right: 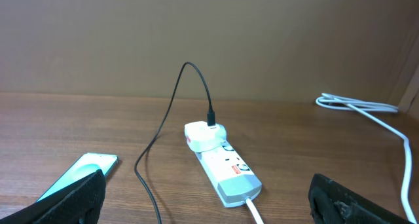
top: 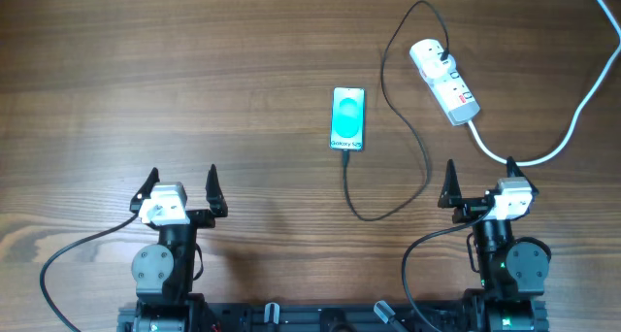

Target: Plug charger to phone and switch on socket

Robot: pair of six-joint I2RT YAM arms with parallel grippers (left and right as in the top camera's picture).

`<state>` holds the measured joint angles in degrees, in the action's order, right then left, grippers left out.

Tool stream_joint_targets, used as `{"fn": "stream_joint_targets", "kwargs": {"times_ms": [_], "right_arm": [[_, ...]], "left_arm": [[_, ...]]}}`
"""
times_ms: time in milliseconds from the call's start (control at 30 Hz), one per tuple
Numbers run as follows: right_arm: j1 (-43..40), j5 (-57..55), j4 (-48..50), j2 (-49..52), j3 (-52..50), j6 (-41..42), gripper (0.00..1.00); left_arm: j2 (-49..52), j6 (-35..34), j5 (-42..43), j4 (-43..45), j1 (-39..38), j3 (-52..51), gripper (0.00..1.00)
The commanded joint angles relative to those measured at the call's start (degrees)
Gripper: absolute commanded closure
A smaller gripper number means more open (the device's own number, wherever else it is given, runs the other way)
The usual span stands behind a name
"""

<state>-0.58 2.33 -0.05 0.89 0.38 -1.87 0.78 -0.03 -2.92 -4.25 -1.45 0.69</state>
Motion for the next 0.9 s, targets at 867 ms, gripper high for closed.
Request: {"fn": "stream_joint_targets", "kwargs": {"times_ms": [867], "right_arm": [[1.64,0.24,0.09,-0.7,-0.07,-1.14,0.0]], "left_arm": [[-0.5,1.11,0.7,0.13,-0.31,-0.35,0.0]]}}
